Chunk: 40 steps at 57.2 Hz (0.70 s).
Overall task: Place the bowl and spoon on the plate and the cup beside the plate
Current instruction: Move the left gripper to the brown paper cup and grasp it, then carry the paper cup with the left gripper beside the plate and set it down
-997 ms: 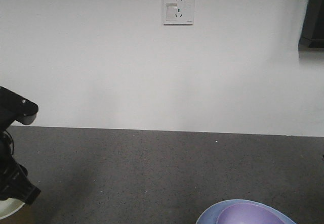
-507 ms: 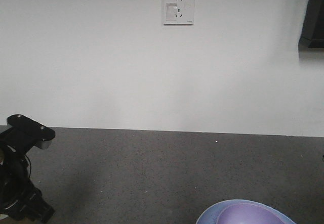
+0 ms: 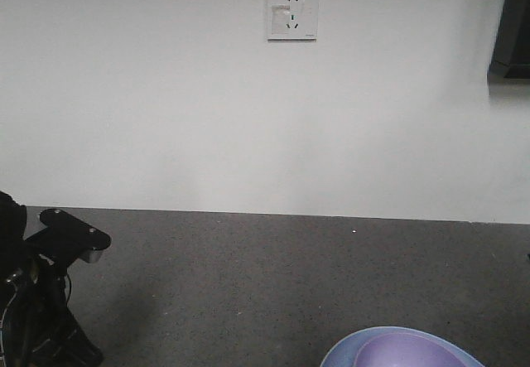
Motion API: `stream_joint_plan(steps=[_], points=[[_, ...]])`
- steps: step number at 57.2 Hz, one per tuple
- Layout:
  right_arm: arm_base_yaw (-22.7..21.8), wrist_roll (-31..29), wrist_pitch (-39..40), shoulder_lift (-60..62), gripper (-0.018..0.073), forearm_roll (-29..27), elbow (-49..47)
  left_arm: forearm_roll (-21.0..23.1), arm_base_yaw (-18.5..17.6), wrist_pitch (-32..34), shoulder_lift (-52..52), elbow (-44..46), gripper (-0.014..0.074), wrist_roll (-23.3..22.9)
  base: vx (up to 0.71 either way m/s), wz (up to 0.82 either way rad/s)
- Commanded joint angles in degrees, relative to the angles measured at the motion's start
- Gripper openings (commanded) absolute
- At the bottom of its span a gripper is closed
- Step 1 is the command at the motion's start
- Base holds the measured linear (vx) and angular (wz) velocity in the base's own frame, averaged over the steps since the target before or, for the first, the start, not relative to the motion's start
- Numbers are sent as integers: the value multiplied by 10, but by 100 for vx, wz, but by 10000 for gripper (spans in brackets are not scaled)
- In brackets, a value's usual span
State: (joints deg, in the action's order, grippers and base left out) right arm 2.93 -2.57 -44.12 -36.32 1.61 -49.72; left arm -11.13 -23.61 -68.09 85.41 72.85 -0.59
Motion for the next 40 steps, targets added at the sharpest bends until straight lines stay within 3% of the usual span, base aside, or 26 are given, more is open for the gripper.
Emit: stream_joint_plan(steps=[1,9,25,32,40], points=[[1,1,42,-5,585,5,-18,-18,1,21,-17,12,245,-6,0,0],[1,1,42,-5,585,5,-18,-27,1,28,-17,11,-8,2,0,0],[1,1,42,-5,585,5,-18,-28,-11,22,-38,44,-6,6,0,0],[1,1,42,-5,585,3,-18,-28,-38,23,-46,94,-6,6,0,0],[1,1,42,-5,585,1,-18,-7,-85,25,-38,150,-6,36,0,0]])
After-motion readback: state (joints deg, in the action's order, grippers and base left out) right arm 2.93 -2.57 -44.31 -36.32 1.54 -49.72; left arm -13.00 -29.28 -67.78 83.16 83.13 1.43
